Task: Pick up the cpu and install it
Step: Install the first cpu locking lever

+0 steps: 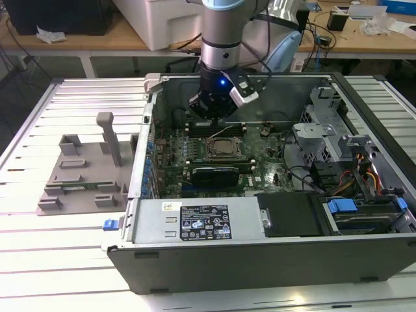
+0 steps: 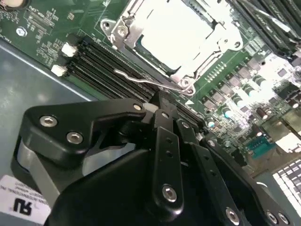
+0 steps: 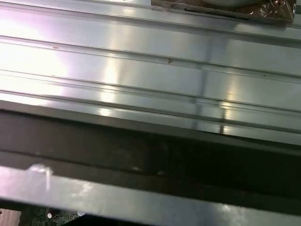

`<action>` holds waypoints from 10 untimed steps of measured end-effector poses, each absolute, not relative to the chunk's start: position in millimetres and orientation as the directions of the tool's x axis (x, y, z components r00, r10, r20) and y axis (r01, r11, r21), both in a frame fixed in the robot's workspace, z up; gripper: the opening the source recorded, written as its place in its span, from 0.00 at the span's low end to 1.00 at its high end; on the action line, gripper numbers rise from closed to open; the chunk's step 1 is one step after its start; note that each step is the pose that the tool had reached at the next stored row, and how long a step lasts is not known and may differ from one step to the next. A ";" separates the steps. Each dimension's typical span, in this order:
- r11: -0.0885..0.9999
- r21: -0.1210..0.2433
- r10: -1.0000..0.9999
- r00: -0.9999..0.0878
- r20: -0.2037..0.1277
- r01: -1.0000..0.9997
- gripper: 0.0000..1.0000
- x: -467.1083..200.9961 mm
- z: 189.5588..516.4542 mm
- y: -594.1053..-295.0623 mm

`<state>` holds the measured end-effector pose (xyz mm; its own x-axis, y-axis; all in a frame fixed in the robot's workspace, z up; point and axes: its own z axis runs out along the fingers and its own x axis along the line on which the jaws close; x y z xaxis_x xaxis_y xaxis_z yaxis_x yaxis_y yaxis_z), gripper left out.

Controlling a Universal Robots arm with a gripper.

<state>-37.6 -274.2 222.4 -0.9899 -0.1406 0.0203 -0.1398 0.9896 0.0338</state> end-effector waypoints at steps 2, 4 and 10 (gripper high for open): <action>0.990 0.034 -0.141 -0.990 0.021 -0.140 0.10 -34.1 220.4 -273.7; 0.990 0.034 -0.141 -0.990 0.023 -0.140 0.10 -29.9 218.6 -273.6; 0.990 0.034 -0.141 -0.990 0.025 -0.140 0.10 -19.1 213.3 -273.6</action>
